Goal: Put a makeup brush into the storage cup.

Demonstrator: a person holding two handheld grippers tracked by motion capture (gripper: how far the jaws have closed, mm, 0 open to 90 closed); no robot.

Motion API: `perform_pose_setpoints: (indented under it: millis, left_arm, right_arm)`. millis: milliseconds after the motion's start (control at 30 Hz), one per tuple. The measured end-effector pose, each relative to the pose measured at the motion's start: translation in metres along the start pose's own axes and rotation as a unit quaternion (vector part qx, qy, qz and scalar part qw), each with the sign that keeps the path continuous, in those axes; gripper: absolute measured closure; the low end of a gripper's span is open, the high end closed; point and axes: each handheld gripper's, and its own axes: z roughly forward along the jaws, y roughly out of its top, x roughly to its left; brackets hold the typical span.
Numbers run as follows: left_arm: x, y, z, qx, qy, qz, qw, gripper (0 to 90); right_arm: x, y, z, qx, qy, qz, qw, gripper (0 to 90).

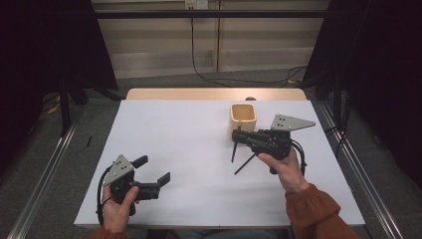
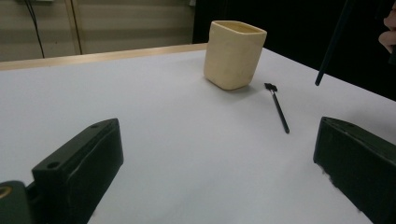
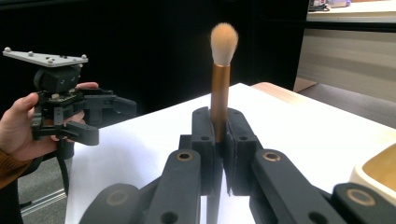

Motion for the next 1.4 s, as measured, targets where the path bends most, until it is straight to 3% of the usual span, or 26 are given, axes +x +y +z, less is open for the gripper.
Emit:
perform_pose_setpoints:
  millis: [233, 533, 1000, 1400]
  left_arm:
    - [0.001, 0.0, -0.007, -0.016, 0.009, -0.002, 0.9998, 1.4]
    - [-0.003, -0.001, -0.008, -0.014, 0.006, 0.003, 0.9999, 1.4]
    - [-0.005, -0.001, -0.011, -0.015, -0.002, 0.014, 0.9998, 1.3]
    - [-0.006, -0.002, -0.014, -0.018, 0.007, 0.015, 0.9997, 1.7]
  right_arm:
    - [-0.003, 0.003, -0.006, -0.006, -0.009, 0.001, 0.9999, 84.1]
    - [-0.009, 0.009, -0.015, -0.012, -0.024, 0.005, 0.9996, 84.1]
    - [-0.028, 0.025, -0.021, -0.011, -0.052, 0.01, 0.9985, 84.1]
    - [-0.048, 0.04, -0.02, -0.015, -0.073, 0.021, 0.997, 84.1]
